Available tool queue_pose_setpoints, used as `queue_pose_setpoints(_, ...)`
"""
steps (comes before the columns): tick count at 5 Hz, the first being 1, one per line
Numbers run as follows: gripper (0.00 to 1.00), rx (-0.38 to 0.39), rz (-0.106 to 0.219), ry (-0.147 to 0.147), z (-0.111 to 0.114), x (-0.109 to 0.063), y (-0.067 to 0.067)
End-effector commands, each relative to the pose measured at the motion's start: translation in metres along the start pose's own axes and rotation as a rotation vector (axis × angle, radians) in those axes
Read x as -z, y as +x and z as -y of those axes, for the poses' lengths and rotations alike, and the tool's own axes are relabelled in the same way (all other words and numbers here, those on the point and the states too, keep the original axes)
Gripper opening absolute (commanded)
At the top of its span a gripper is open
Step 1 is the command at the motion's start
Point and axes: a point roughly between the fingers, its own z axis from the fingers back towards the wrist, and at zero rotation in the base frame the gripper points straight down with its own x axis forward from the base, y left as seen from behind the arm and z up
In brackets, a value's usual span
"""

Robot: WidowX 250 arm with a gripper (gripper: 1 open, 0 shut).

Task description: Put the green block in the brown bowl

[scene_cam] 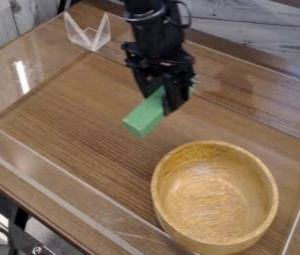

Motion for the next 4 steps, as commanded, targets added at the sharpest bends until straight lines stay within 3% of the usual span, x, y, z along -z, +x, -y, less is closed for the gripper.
queue_pose_setpoints(1,0.00,0.042,0.062,0.014,0.024,-0.012,-0.003)
queue_pose_setpoints(4,0.00,0.102,0.064,0.013,0.088,0.005,-0.031)
